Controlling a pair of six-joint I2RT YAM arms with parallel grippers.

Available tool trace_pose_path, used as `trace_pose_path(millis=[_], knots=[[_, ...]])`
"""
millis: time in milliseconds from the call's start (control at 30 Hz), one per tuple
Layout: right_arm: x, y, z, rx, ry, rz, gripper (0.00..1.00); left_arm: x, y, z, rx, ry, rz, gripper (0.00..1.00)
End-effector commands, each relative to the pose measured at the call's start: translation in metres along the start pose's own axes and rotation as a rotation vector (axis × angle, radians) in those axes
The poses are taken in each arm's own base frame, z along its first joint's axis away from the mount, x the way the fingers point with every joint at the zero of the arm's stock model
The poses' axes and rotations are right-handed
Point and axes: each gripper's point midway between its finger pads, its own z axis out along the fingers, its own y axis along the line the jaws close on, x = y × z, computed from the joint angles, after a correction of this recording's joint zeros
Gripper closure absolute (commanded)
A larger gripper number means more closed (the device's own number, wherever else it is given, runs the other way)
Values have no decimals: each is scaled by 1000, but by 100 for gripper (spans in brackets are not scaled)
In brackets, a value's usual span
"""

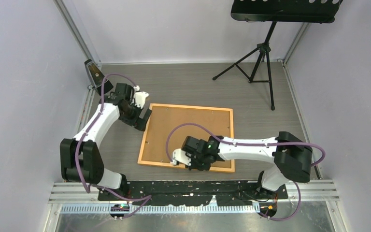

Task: Put the photo into the frame
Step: Turn over the photo frame at the center of the board.

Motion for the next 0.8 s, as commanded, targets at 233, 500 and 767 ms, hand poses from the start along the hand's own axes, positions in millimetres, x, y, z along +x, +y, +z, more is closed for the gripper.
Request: trace_pose_path(millis=[233,500,767], knots=[[-64,-46,-100,-4,-266,18,94,-12,-41,-75,69,-341,323,2],[-73,-60,-119,-26,-289,70,94,-10,-84,-118,25,-418,612,0],[-85,-75,-140,-61,-338,138,94,-9,-127,-116,14,-393,822,1]])
